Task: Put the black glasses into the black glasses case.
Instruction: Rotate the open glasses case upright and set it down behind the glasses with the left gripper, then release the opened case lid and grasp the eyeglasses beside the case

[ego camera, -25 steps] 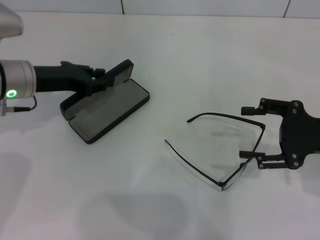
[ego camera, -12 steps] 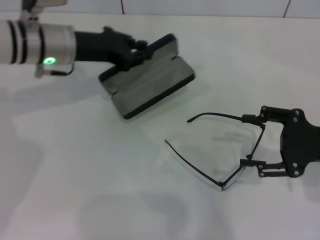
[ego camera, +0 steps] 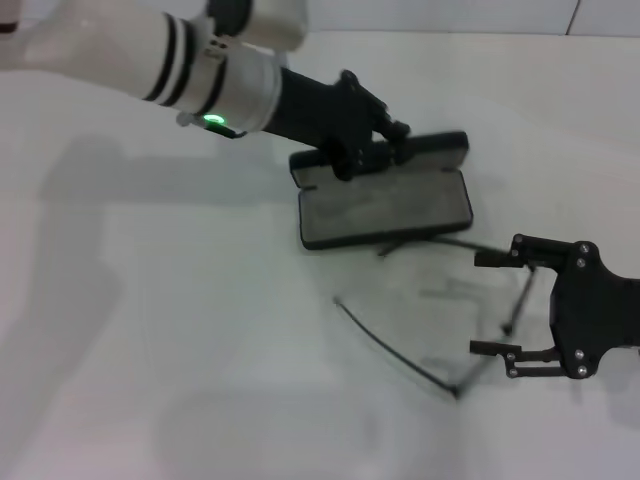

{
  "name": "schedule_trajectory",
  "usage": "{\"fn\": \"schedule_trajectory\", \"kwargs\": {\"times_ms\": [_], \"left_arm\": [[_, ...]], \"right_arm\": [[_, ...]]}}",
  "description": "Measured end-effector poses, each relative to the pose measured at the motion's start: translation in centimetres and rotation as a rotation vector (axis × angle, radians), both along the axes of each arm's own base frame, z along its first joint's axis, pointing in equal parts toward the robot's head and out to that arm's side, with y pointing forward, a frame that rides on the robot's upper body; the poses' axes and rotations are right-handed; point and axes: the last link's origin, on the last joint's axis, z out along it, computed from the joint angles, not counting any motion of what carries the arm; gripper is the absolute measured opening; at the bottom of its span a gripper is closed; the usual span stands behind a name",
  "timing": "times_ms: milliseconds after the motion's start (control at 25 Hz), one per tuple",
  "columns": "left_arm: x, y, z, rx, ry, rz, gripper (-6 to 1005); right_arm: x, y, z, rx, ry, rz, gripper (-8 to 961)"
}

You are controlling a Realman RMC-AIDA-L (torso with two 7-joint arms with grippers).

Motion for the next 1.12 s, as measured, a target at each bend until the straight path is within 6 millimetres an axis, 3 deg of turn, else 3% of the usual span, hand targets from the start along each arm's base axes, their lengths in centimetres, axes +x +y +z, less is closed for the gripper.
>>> {"fn": "schedule_trajectory", "kwargs": {"times_ms": [200, 680, 880, 1120], "left_arm": [[1.6, -0.9, -1.9, -0.095, 0.064, -0.078, 200], [2.2, -1.4, -2.3, -0.148, 0.069, -0.041, 192], [2.7, -1.6, -2.1, -0.163, 0.022, -0.026, 388], [2.6, -2.2, -0.6, -0.126, -0.279, 0.063, 582]], "right_arm": [[0.3, -0.5, -0.2, -0.001, 0.002, -0.008, 703], [0.7, -1.0, -0.1, 0.001, 0.008, -0.016, 696], [0.8, -1.0, 0.1, 0.007, 0.004, -0.017, 693], [-0.2, 0.4, 1.2, -0.018, -0.009, -0.020, 689]]}}
